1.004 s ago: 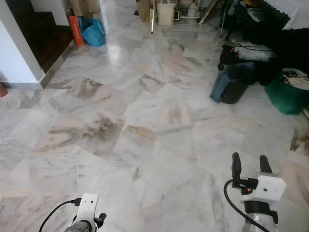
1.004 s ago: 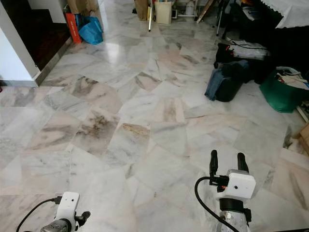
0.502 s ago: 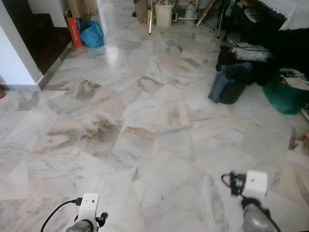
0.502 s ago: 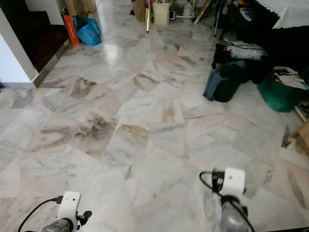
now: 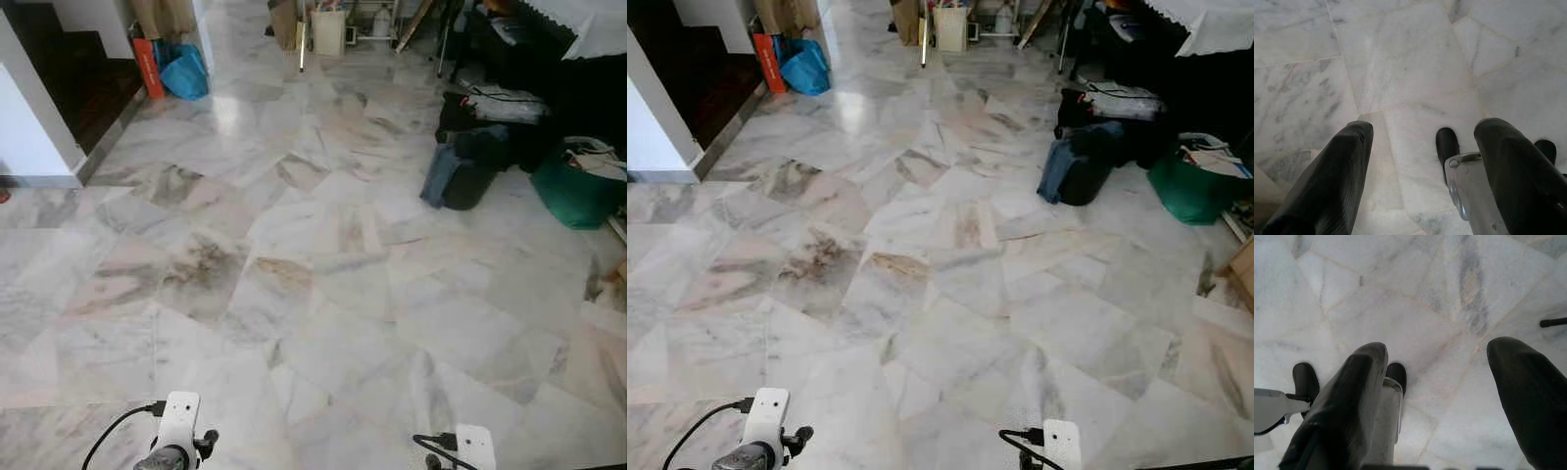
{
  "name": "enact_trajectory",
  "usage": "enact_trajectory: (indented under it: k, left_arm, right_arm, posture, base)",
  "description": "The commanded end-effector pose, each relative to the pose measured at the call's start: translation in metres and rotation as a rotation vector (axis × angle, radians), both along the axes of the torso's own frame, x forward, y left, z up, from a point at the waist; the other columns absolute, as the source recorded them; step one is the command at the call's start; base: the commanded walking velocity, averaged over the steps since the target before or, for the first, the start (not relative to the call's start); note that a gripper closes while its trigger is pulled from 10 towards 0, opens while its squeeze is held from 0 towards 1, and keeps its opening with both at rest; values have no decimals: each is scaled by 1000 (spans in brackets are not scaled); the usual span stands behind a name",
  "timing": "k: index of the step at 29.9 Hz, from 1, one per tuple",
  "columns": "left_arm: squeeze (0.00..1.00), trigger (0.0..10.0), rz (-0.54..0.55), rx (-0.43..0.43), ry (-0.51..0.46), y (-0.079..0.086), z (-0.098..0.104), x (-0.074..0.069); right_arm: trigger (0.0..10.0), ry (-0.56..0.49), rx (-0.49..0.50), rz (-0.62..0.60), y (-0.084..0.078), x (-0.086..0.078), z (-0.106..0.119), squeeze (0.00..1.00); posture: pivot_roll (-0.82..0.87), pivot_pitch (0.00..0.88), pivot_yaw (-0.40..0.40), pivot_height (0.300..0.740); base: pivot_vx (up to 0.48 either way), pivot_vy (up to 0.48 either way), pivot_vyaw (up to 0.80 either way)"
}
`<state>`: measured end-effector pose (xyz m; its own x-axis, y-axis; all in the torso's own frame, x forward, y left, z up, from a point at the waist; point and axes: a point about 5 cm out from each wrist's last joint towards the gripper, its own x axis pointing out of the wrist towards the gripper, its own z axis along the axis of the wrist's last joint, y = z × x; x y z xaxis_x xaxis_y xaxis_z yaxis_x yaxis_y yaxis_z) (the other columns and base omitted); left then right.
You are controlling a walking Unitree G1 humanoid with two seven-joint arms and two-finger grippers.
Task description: Move the pillow to the sofa from floor
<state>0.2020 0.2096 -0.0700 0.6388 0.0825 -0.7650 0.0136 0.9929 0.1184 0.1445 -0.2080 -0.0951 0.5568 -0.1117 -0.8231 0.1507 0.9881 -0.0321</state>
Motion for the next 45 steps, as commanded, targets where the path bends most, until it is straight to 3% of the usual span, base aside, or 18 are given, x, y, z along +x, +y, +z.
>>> enact_trajectory:
  k: [1,8,19,45]
  left_arm:
    - [0,10000,14,-15,19,2,-2,-3]
    - [0,10000,18,-33,16,0,-2,-3]
    - [0,10000,9,-37,28,1,-2,-4]
    - [0,10000,11,-46,33,1,-3,-5]
  right_arm:
    - [10000,26,7,-11,-5,-5,-1,0]
    - [10000,29,10,-9,-17,-1,2,0]
    - [10000,40,32,-3,-8,7,2,0]
    - [10000,41,42,-7,-8,5,1,0]
  posture:
    - [71,40,5,740]
    - [73,34,2,740]
    - [72,28,7,740]
    - [72,37,7,740]
  base:
    - [0,0,0]
    - [0,0,0]
    - [-159,0,0]
    - [-251,0,0]
